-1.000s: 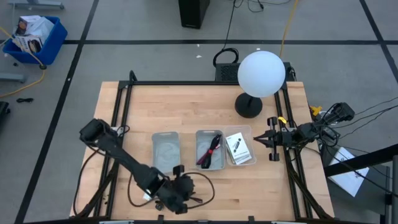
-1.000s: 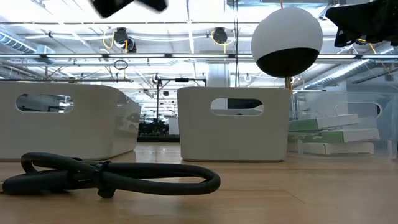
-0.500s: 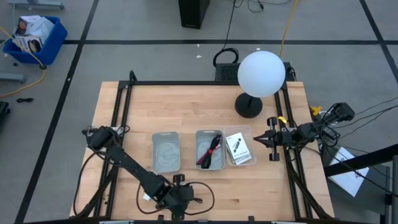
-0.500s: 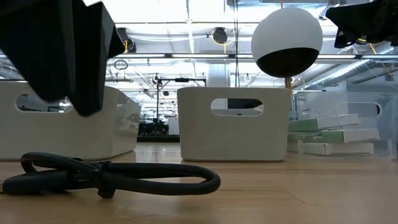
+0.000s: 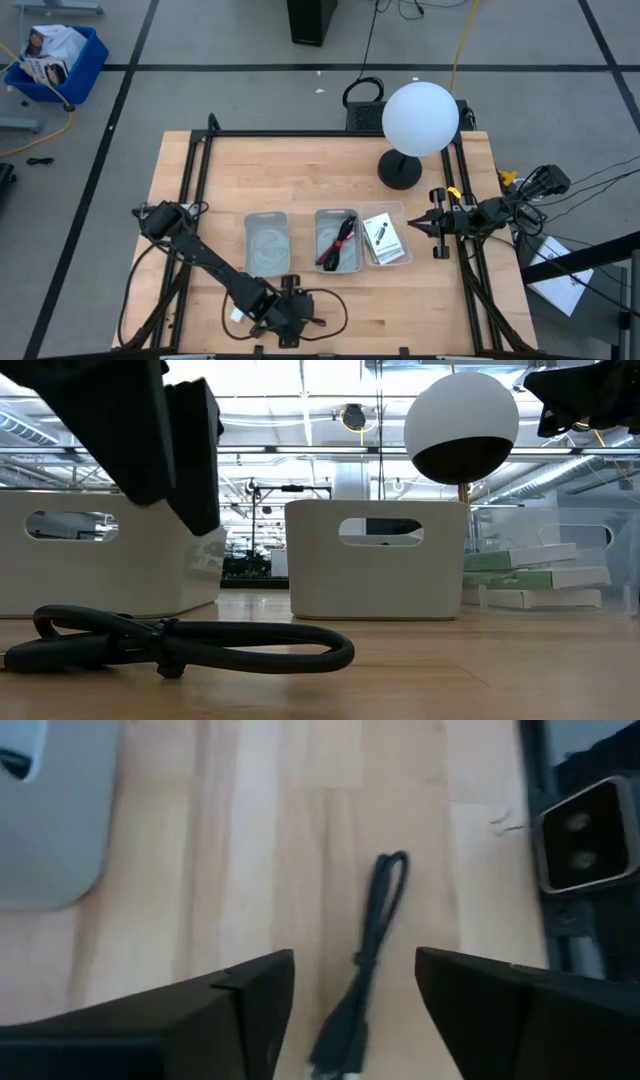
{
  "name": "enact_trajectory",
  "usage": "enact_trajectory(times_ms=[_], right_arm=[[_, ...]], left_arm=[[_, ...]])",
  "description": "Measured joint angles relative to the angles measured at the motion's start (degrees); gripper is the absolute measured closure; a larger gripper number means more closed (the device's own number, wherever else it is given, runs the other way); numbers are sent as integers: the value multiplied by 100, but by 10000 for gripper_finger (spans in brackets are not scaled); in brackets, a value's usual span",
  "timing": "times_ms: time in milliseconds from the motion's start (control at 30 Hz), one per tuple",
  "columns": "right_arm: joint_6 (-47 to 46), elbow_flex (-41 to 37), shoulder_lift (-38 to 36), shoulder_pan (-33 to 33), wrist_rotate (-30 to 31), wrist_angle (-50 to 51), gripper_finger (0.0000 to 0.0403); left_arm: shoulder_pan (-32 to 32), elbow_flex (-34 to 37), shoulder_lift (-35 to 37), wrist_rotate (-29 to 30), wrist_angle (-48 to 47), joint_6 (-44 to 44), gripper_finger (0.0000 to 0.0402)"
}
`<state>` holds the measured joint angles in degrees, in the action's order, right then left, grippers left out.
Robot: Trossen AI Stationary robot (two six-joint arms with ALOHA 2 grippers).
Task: Pick and place items into bin
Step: Put the black USB cable into the right gray bin
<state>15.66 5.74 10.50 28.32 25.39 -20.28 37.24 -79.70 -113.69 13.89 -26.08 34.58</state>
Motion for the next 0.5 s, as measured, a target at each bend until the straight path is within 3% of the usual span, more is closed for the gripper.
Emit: enact_trajectory(times_ms=[133, 500], right_arm=[[0, 0, 2, 2, 0, 0, 403], [0, 0, 2, 1, 0, -4, 403]], left_arm=[[-2, 0, -57, 20, -152, 5, 169], [1, 2, -418, -207, -32, -43, 167]])
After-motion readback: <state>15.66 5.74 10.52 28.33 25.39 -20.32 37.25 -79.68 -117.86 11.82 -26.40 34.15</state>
